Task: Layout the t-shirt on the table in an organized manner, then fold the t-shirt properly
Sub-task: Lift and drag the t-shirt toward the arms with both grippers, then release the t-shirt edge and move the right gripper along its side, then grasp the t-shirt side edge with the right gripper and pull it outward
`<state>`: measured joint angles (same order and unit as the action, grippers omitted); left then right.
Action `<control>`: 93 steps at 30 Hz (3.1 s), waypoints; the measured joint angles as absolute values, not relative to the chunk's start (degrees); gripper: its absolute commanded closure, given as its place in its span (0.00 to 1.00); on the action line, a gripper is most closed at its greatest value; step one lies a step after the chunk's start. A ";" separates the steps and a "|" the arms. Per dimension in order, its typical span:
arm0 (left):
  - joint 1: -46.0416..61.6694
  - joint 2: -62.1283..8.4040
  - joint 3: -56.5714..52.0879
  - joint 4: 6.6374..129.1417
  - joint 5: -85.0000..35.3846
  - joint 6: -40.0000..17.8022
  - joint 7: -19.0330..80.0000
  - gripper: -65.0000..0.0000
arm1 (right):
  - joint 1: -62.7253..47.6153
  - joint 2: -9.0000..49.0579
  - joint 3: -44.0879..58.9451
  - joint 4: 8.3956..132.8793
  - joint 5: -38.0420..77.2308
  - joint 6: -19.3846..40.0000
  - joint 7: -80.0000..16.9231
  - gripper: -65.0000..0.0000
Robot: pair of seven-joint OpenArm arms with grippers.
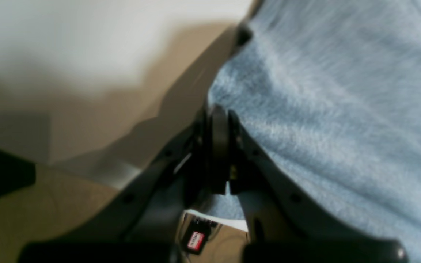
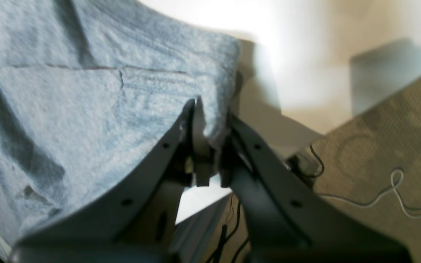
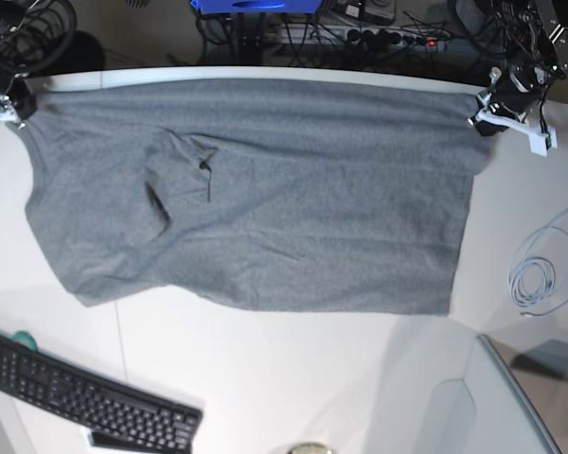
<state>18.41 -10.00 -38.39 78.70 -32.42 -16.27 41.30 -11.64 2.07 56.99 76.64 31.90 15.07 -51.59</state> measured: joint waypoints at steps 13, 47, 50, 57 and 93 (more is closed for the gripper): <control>20.84 -9.98 -38.06 80.77 -32.67 -16.27 40.66 1.00 | -13.04 0.62 57.04 76.88 31.70 15.05 -50.63 0.91; 9.19 -11.38 -28.18 91.18 -20.80 -15.62 40.38 1.00 | 12.99 22.50 19.51 45.19 31.90 15.40 -21.69 0.37; 7.99 -9.89 -26.98 90.19 -16.49 -16.03 40.29 1.00 | 17.54 23.75 15.49 38.48 31.92 16.58 -18.48 0.37; 8.73 -10.22 -27.75 88.55 -15.03 -15.79 40.49 1.00 | 23.09 23.51 6.66 25.52 31.62 22.63 -13.21 0.37; 8.45 -10.33 -27.75 84.88 -15.03 -15.81 40.21 1.00 | -3.29 18.87 14.90 80.66 31.86 22.74 -35.86 1.00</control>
